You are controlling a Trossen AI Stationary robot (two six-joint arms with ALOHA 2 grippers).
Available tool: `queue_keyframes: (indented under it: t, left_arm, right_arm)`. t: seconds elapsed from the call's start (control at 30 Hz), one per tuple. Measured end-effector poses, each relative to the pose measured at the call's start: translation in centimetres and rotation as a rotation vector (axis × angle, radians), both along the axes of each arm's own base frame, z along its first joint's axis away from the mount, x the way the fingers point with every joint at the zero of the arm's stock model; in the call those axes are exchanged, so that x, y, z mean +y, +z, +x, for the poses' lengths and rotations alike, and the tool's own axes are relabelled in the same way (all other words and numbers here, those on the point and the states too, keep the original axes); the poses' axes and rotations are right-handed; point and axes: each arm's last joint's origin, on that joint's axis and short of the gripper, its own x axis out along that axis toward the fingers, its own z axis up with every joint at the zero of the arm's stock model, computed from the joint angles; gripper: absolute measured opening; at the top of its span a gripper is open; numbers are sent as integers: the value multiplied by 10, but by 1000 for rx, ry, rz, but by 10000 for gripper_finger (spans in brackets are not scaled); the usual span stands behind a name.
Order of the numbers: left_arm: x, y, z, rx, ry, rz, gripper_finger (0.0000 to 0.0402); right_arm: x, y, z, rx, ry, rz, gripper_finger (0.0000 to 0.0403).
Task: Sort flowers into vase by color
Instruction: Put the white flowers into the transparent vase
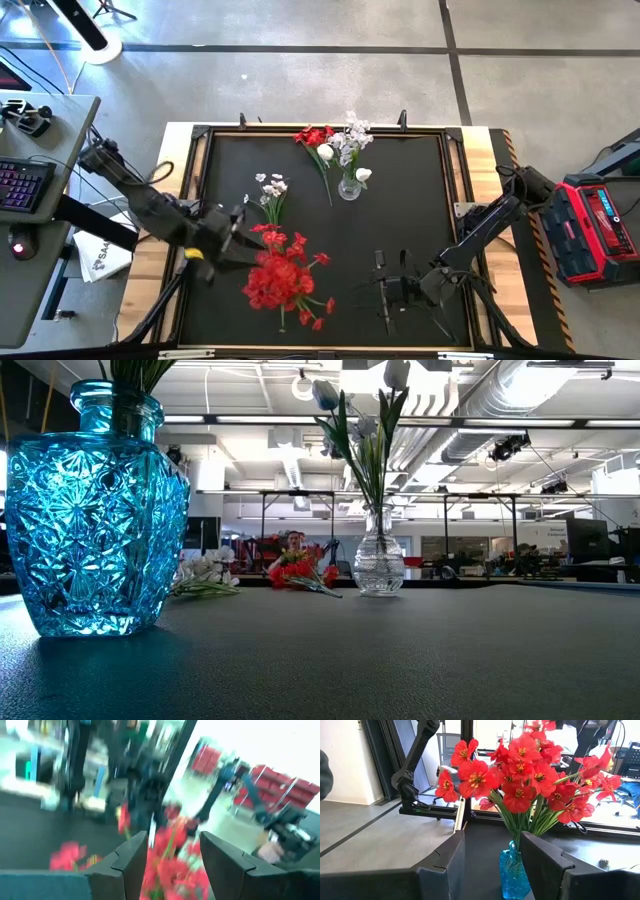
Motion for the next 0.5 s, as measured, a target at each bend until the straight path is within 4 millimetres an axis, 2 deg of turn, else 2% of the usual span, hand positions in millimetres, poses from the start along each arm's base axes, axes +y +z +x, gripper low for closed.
queue_keyframes:
  t: [0.1, 0.2, 0.4, 0.5]
  left_arm:
    - [4, 13, -4, -116, 24, 43, 168]
    - [3, 12, -7, -116, 87, 118, 168]
    - [8, -18, -18, 191, 349, 135, 167]
    - [16, -20, -30, 342, 410, 67, 167]
  right_arm:
    - [0, -1, 0, 5, 0, -1, 161]
    - [-1, -4, 0, 45, -22, 28, 161]
    - [-23, -31, 5, 270, -247, 103, 161]
    - [-40, -49, 5, 424, -371, 173, 161]
